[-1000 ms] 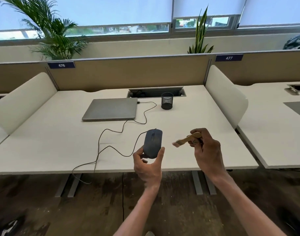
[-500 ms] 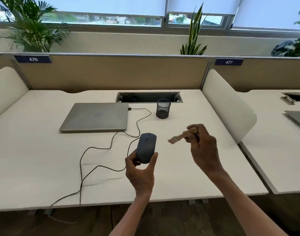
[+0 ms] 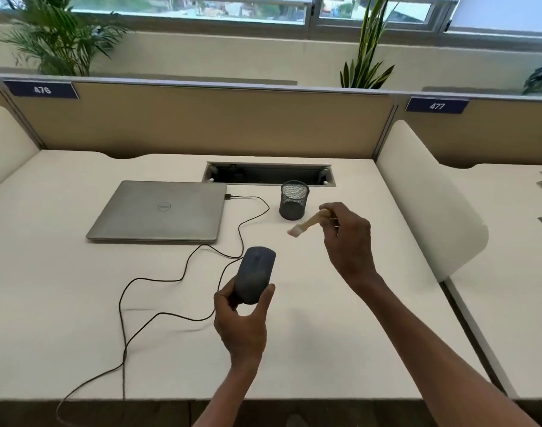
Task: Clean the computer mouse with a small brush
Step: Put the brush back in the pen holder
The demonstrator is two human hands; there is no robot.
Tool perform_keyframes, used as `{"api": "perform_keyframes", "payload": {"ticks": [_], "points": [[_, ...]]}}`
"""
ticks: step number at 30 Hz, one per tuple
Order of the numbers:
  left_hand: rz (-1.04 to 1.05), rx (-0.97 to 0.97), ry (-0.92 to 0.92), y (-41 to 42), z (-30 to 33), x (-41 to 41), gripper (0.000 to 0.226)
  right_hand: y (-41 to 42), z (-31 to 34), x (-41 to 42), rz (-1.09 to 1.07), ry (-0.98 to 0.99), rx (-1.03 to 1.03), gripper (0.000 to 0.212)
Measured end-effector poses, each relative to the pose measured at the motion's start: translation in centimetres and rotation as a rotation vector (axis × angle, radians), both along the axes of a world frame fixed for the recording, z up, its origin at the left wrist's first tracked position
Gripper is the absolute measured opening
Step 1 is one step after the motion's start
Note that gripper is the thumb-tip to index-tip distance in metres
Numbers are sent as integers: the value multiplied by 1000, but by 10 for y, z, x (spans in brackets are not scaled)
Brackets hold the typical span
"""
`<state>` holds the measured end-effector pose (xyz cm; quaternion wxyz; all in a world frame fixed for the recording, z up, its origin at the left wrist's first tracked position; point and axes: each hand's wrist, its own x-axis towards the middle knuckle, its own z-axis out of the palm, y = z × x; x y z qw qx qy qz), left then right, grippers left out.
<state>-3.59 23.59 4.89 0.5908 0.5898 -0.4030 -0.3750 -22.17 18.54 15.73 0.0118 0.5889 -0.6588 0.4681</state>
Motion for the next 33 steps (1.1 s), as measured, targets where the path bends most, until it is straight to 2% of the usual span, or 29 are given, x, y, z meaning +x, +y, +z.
{"api": "perform_keyframes", "payload": {"ticks": [5, 11, 16, 23, 33], "points": [[26, 12, 9, -11, -1, -17, 55, -64, 7, -27, -27, 29, -74, 15], [55, 18, 30, -23, -5, -30, 55, -146, 3, -56, -9, 109, -2, 26], [80, 16, 31, -30, -5, -37, 58, -198, -16, -69, -8, 156, 55, 20], [93, 12, 72, -36, -6, -45, 60, -237, -47, -81, -4, 233, 239, 27], [60, -1, 69, -36, -6, -57, 56, -249, -84, -89, 90, 219, 435, 28]]}}
